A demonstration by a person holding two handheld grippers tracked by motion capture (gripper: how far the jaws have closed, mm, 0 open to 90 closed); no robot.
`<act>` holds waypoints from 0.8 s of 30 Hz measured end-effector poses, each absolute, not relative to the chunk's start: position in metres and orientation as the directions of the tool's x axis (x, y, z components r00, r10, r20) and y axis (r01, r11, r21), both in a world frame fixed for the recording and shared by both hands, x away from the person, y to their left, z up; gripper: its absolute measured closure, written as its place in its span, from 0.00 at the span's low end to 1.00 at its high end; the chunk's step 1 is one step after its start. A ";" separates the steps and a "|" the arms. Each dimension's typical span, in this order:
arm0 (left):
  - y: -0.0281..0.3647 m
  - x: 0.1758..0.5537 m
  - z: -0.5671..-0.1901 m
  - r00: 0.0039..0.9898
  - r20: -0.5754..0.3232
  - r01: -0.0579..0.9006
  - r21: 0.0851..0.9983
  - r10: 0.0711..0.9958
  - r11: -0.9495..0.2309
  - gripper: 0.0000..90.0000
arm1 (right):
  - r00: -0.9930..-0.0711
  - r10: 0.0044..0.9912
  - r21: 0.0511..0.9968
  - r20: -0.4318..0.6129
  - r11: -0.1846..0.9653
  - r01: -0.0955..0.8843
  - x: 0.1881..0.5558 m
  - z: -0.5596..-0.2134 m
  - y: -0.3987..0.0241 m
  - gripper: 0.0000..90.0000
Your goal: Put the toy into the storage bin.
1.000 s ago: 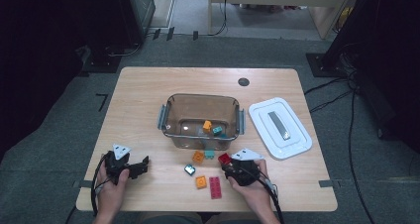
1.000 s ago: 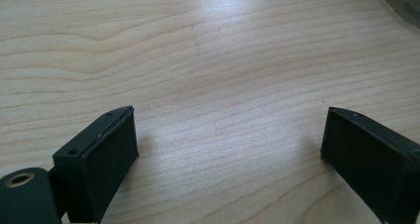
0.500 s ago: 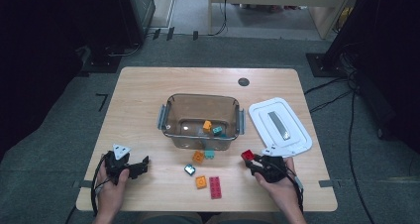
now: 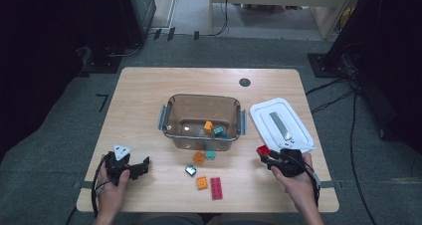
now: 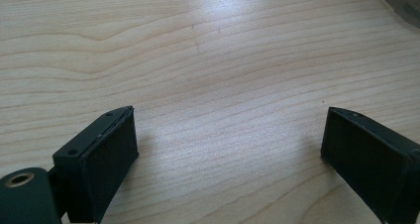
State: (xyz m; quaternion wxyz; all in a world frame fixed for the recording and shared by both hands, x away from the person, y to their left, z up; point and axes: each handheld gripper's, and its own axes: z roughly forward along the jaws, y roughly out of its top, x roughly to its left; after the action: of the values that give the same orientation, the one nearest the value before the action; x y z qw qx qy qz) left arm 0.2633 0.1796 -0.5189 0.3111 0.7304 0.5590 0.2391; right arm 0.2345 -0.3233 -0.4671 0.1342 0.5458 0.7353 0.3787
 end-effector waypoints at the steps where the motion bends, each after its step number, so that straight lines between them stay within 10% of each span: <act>1: 0.180 0.263 -0.519 0.260 0.001 0.668 0.722 0.966 -0.181 0.08 | -0.366 0.905 0.705 0.218 0.114 0.700 0.235 -0.465 -0.325 0.67; 24: 0.180 0.263 -0.519 0.260 0.002 0.667 0.722 0.966 -0.181 0.08 | -0.431 0.882 0.744 0.192 0.156 0.649 0.250 -0.403 -0.320 0.67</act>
State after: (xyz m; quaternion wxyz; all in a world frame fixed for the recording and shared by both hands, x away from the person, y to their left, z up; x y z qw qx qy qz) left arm 0.2633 0.1795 -0.5190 0.3112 0.7303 0.5590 0.2395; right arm 0.2501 -0.3198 -0.4033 0.1456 0.5129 0.7462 0.3986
